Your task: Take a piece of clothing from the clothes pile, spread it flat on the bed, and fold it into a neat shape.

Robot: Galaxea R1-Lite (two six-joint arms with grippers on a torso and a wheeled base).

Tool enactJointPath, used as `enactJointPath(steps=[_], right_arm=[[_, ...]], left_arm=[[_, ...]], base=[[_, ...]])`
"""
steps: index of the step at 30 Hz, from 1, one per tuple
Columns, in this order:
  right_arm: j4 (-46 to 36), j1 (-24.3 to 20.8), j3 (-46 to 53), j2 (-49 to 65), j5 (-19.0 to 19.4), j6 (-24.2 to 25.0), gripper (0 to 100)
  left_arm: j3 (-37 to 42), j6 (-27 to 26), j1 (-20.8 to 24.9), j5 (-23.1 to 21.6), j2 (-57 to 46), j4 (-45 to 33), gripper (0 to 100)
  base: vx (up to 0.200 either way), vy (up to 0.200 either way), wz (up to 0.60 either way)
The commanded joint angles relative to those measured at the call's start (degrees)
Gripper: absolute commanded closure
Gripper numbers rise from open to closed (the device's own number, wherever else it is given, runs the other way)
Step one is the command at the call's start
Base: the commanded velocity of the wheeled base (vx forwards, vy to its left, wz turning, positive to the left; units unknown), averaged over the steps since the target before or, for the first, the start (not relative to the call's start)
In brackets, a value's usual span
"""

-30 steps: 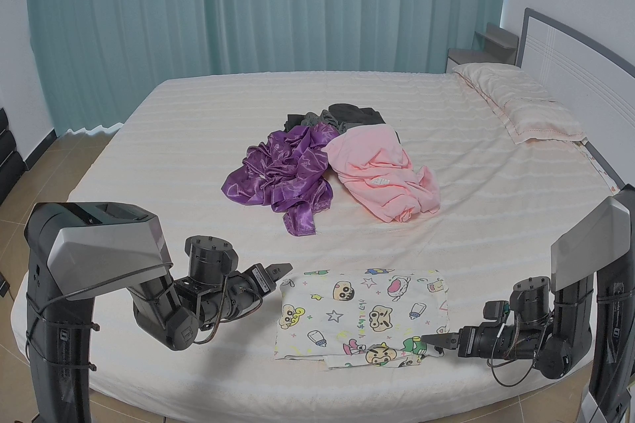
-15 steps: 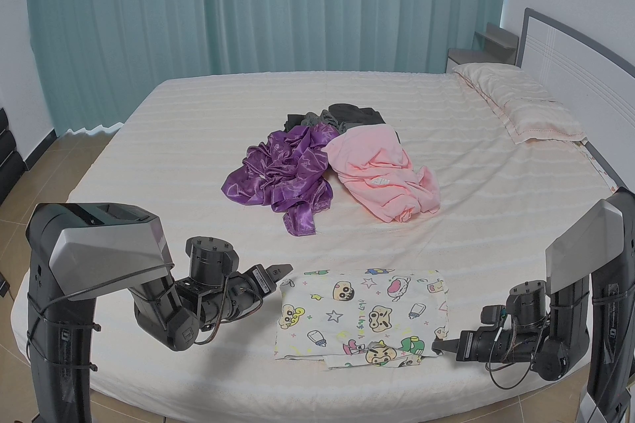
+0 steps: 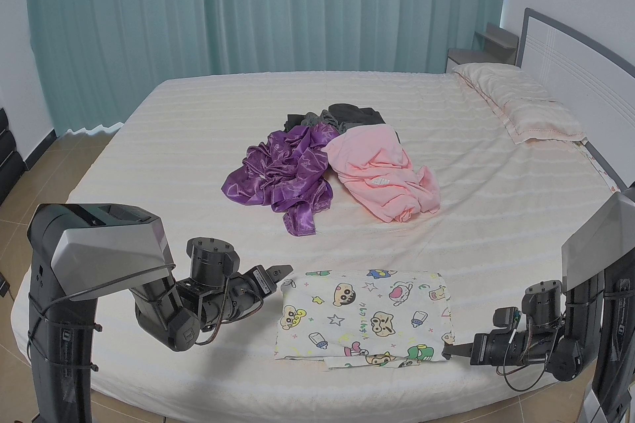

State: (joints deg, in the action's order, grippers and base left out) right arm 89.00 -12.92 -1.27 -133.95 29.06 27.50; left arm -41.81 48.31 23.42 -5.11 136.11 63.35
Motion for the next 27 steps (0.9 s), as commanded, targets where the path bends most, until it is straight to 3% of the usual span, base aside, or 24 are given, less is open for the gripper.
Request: enactJointPath(steps=[1, 15, 16, 27], right_arm=[[0.3, 0.1, 1.3, -0.3, 0.0, -0.8, 100], [-2.7, 1.0, 1.3, -2.9, 0.0, -6.9, 100], [-2.7, 0.9, 1.3, -2.9, -0.1, -6.9, 0], [0.5, 5.0, -3.5, 6.2, -1.2, -4.9, 0]], left_arm=[[0.0, 0.0, 0.0, 0.0, 0.1, 0.0, 0], [0.0, -0.1, 0.0, 0.0, 0.2, 0.0, 0], [-0.1, -0.1, 0.0, 0.0, 0.2, 0.0, 0], [-0.1, -0.1, 0.0, 0.0, 0.1, 0.0, 0]], base=[[0.0, 0.0, 0.0], [0.0, 0.0, 0.0], [0.0, 0.0, 0.0], [0.0, 0.0, 0.0]])
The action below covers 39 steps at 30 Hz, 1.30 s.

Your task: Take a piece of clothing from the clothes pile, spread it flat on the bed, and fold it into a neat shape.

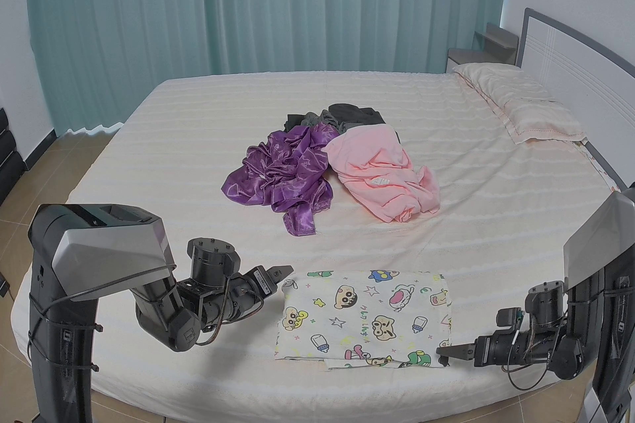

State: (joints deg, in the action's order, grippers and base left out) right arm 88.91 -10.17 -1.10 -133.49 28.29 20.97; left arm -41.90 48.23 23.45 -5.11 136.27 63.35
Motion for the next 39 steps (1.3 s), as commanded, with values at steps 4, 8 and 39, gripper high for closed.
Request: enactJointPath(steps=[4, 8, 39], right_arm=[[-0.8, 2.6, -11.6, 3.8, -0.6, 3.1, 0], [-8.4, 3.1, -21.0, 1.6, -0.6, 4.6, 0], [-33.2, 2.8, -45.8, -5.6, 4.4, 13.7, 100]], left_arm=[[0.0, 0.0, -0.1, 0.0, 0.1, 0.1, 0], [0.1, 0.0, -0.1, 0.0, 0.1, 0.9, 0], [0.1, -1.2, 0.0, 0.3, 0.8, 1.0, 0]], base=[[0.0, 0.0, 0.0], [0.0, 0.0, 0.0], [0.0, 0.0, 0.0]])
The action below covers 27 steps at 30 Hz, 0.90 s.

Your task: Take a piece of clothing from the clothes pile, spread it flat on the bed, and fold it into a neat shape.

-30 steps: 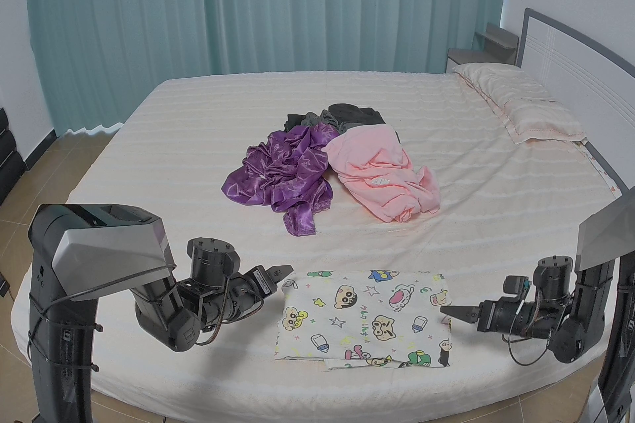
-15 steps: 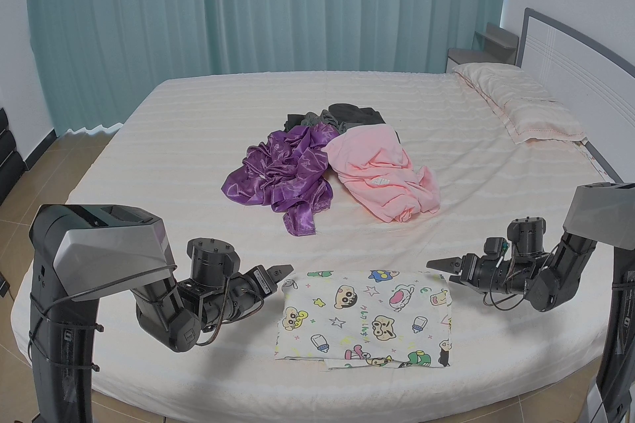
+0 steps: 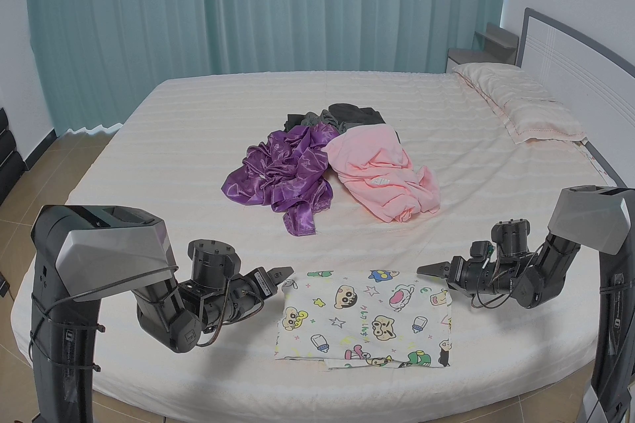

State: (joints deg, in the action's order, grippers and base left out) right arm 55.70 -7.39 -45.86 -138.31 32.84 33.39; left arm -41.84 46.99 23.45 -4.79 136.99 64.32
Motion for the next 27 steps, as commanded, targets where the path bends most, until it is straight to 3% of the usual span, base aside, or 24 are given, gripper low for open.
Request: enactJointPath(steps=[1, 7, 13, 16, 22, 23, 27], right_arm=[[0.0, 0.0, -1.1, -0.7, -0.1, 1.2, 100], [0.2, 0.4, -1.5, -0.9, -0.1, 1.8, 100], [4.4, 0.8, -1.5, -1.0, -2.6, 2.6, 100], [8.7, 0.8, -1.5, -2.3, -4.5, 5.5, 100], [8.7, 0.7, -1.5, -3.0, -4.9, 5.4, 100], [8.6, 0.7, -1.5, -3.0, -4.9, 5.4, 0], [8.5, 0.9, -2.4, -3.3, -6.0, 5.5, 0]], left_arm=[[0.0, 0.0, 0.0, 0.0, 0.1, 0.0, 0], [0.0, 0.0, 0.0, 0.0, 0.1, 0.0, 0], [0.0, 0.0, 0.0, 0.0, 0.1, 0.0, 0], [0.0, 0.0, 0.0, 0.0, 0.1, 0.0, 0], [0.0, 0.0, 0.0, 0.0, 0.1, 0.0, 0], [0.0, 0.0, 0.0, 0.0, 0.1, 0.0, 0], [-0.1, -0.1, 0.0, 0.0, 0.1, 0.1, 0]], base=[[0.0, 0.0, 0.0], [0.0, 0.0, 0.0], [0.0, 0.0, 0.0], [0.0, 0.0, 0.0], [0.0, 0.0, 0.0], [0.0, 0.0, 0.0], [0.0, 0.0, 0.0]])
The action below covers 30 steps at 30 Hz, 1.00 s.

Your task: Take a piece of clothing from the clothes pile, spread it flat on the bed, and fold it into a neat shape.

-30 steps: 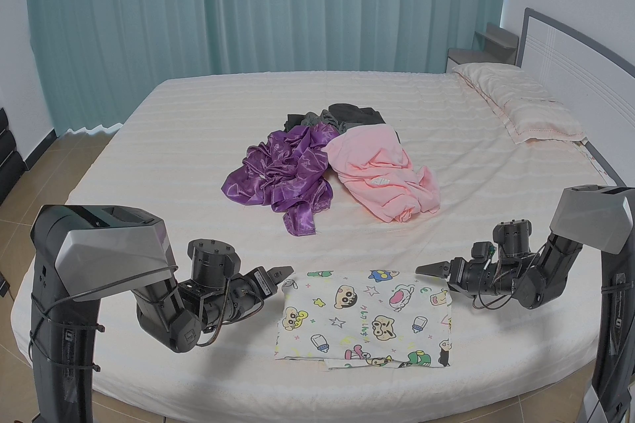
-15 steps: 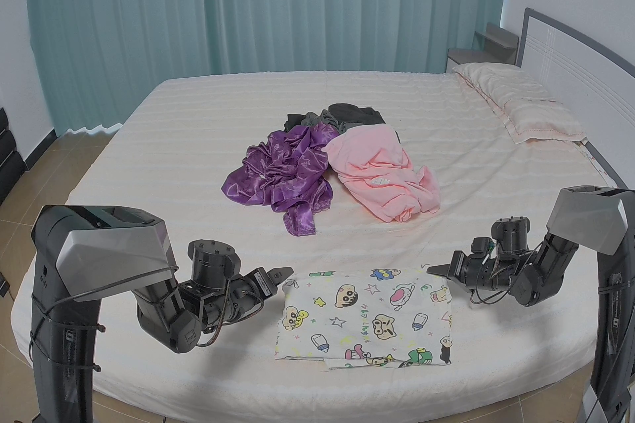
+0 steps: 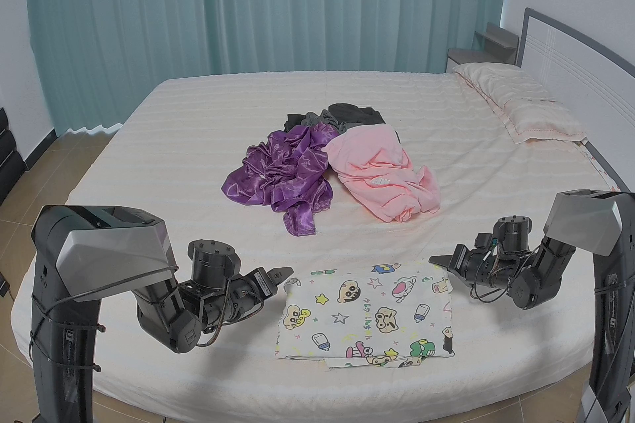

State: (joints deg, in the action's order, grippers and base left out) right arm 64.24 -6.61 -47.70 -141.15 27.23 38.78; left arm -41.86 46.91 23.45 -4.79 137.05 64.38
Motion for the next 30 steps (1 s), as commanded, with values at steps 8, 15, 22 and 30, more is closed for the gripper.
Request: enactJointPath(steps=[8, 15, 22, 30], right_arm=[[2.1, 0.3, 0.1, 4.9, -5.2, 0.4, 0], [4.3, -2.2, 3.8, 7.9, -6.9, 0.5, 0], [5.5, -3.8, 6.4, 7.9, -7.4, 0.5, 0], [5.5, -6.5, 7.5, 8.3, -9.7, 1.4, 0]], left_arm=[[-6.0, 1.9, 2.7, 4.1, 0.9, 2.6, 0], [-14.3, 9.4, 9.3, 16.0, 1.0, 2.6, 0], [-13.7, 12.3, 12.8, 16.9, 2.4, 2.5, 0], [-12.6, 10.7, 12.3, 18.4, 4.5, 1.6, 0]], base=[[0.0, 0.0, 0.0], [0.0, 0.0, 0.0], [0.0, 0.0, 0.0], [0.0, 0.0, 0.0]])
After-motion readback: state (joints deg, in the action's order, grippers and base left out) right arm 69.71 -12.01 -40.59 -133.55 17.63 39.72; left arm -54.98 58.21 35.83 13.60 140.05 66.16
